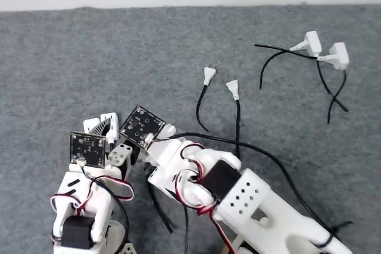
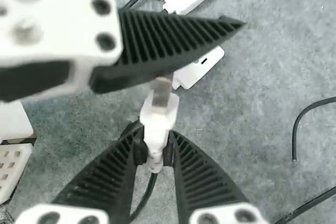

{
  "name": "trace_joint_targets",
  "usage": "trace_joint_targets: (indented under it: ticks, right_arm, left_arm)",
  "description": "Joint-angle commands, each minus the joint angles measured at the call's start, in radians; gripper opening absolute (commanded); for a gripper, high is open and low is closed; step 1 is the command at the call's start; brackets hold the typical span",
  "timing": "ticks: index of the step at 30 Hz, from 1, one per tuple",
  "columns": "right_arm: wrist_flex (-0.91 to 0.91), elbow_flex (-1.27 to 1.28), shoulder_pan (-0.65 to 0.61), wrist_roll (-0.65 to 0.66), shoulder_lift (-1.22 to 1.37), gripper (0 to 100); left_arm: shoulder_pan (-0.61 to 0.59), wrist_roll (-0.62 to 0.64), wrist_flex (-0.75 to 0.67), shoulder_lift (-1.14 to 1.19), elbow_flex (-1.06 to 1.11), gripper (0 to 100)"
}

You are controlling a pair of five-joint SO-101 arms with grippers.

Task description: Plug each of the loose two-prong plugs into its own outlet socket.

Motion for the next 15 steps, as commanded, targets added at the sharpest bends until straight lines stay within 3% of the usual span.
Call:
trace_joint_targets:
  ticks: [1, 15]
  right_arm:
    - [-0.002, -0.078, 0.012, 0.003, 0.016, 0.8]
    - [-0.012, -0.084, 0.012, 0.003, 0.013, 0.8]
  left_arm:
    - [-0.015, -0.015, 0.011, -0.018, -0.067, 25]
    - [-0.011, -0.015, 0.087, -0.018, -0.151, 25]
